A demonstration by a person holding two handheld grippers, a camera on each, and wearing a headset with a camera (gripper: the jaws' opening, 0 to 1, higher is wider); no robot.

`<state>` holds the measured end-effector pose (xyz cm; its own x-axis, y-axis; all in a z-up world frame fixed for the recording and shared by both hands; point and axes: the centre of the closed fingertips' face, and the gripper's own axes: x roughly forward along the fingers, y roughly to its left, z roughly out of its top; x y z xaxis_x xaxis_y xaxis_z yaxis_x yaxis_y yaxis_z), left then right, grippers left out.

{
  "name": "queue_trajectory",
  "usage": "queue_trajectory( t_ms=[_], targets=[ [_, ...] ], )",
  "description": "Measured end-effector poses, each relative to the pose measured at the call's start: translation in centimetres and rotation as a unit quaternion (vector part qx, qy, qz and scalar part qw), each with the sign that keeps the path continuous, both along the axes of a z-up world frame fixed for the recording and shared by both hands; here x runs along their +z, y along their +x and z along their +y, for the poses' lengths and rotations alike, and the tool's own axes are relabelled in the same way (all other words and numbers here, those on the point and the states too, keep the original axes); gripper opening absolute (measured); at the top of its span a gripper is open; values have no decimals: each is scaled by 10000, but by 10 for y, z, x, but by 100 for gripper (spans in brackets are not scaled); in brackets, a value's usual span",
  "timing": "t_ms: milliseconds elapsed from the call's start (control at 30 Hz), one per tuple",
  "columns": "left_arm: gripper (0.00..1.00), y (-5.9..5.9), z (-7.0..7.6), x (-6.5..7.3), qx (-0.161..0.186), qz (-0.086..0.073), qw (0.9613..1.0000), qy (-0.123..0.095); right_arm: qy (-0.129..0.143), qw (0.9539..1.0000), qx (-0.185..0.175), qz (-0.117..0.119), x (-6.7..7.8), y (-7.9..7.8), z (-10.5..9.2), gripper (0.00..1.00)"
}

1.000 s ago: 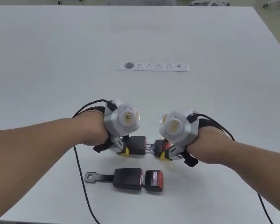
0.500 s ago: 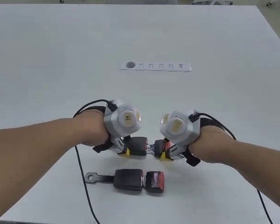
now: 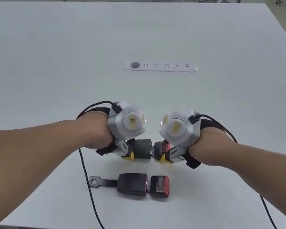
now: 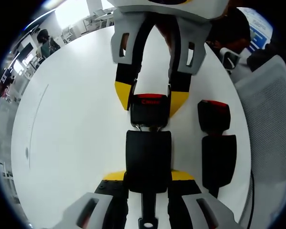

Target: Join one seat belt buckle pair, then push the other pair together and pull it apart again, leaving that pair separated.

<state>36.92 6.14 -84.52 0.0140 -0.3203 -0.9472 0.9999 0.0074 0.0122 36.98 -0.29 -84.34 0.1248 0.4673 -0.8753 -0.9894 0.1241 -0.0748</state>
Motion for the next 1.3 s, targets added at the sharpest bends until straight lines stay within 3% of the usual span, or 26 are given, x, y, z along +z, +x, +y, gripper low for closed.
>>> queue_trajectory(
  t_ms=[1300],
  targets=[
    [32, 0, 3, 0, 217, 12, 9995, -226, 63, 10000, -33, 55, -2, -1, -8, 32]
  ],
)
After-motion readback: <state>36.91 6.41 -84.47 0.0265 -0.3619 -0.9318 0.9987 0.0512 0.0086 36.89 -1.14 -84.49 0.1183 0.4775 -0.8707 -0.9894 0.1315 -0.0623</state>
